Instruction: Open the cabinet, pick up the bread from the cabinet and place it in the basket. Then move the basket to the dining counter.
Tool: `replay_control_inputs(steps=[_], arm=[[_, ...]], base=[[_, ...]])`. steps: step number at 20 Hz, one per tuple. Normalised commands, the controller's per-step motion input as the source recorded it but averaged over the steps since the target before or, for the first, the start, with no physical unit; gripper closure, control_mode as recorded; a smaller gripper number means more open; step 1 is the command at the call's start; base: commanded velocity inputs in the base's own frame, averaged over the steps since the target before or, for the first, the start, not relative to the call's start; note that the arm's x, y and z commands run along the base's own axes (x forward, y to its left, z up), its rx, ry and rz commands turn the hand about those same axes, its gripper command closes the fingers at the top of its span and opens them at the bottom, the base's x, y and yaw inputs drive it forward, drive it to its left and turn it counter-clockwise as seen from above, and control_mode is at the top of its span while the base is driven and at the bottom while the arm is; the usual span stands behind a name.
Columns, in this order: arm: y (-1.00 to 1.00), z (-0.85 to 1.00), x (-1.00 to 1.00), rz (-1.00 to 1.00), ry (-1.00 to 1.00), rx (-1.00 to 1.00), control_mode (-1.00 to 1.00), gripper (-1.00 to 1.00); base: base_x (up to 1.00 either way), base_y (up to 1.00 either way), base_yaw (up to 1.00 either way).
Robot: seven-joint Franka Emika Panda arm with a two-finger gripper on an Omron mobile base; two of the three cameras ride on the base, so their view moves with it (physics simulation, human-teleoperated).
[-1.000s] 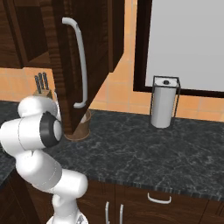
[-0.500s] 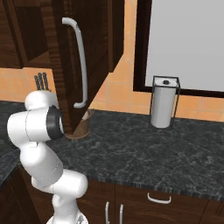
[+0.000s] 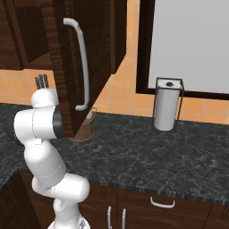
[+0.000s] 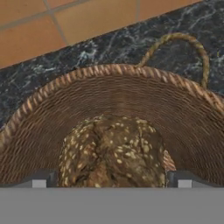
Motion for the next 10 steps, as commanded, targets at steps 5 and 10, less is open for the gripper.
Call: replay_control_inputs(steps=[5, 10], arm=[[0.25, -0.25, -0.04, 0.0, 0.0, 0.0, -1.0, -1.0], [0.49, -0.11, -0.11, 0.03, -0.05, 0.0, -1.0, -1.0]], base=[[0.0, 0.0, 0.0], [0.0, 0.0, 0.0]])
